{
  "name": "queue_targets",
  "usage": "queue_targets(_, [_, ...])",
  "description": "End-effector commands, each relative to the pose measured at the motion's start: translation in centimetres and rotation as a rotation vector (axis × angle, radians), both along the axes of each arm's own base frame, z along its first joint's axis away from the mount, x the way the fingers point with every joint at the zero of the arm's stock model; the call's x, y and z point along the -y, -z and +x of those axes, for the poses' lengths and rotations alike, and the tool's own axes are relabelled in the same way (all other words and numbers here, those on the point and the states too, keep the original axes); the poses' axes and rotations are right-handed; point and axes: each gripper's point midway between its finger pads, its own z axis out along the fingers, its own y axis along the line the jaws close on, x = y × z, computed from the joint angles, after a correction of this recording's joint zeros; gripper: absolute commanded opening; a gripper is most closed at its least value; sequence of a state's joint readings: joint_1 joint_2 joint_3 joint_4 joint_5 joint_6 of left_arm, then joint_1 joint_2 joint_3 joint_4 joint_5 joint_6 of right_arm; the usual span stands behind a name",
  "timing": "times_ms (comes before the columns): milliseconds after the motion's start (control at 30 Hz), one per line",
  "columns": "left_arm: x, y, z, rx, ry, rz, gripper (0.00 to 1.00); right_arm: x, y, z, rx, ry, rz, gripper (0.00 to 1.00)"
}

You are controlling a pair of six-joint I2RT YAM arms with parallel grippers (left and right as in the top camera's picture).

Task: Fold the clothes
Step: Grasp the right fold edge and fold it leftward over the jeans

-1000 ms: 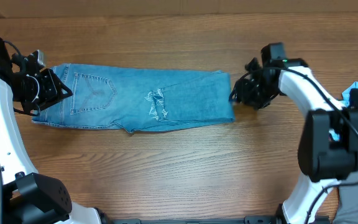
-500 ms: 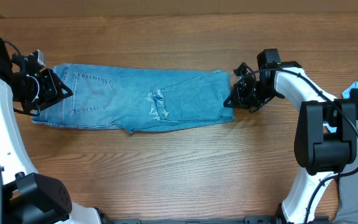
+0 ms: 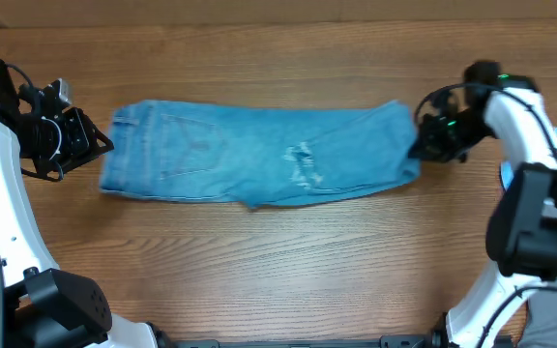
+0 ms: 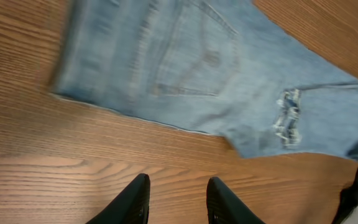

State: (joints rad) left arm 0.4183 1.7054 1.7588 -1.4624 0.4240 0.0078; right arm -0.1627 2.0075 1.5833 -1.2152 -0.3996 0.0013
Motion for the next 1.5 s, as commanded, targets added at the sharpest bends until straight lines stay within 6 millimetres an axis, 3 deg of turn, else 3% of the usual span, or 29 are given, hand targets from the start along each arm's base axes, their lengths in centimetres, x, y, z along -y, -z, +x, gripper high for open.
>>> queue_targets(0, [0.4, -1.5, 0.3, 0.056, 0.031, 0.014, 0.34, 0.9, -5.2, 1.2, 0.138, 0.031, -0.097, 0.04])
queue_targets(100, [0.4, -1.5, 0.3, 0.056, 0.031, 0.014, 0.34, 0.6, -5.4, 1.1, 0.123, 0.067, -0.134, 0.04])
queue_targets(233, [0.4, -1.5, 0.3, 0.056, 0.031, 0.014, 0.34, -2.6, -5.4, 1.0, 0.119, 0.021, -0.12, 0.04])
queue_targets(333, [0.4, -1.5, 0.3, 0.055, 0.031, 0.013, 0.34, -6.3, -5.6, 0.9, 0.126, -0.03, -0.101, 0.04])
queue_targets(567, [0.4, -1.5, 0.3, 0.055, 0.03, 0.013, 0.34, -17.8, -6.8, 0.4, 0.19, -0.139, 0.039, 0.04])
queue_targets(700, [0.4, -1.5, 0.3, 0.055, 0.031, 0.013, 0.34, -22.4, -7.1, -0.4, 0.234, -0.19, 0.049, 0.04])
queue_targets(1067, [0.4, -1.5, 0.3, 0.055, 0.03, 0.013, 0.34, -28.7, -7.3, -1.0, 0.308, -0.161, 0.053, 0.04])
queue_targets(1300, [0.4, -1.4, 0.1, 0.049, 0.031, 0.01, 0.34, -31.4, -3.8, -1.2, 0.255, -0.171, 0.072, 0.04])
queue_targets(1467, [0.4, -1.4, 0.1, 0.049, 0.031, 0.011, 0.34, -33.4, -3.1, -2.2, 0.233, -0.216, 0.117, 0.04])
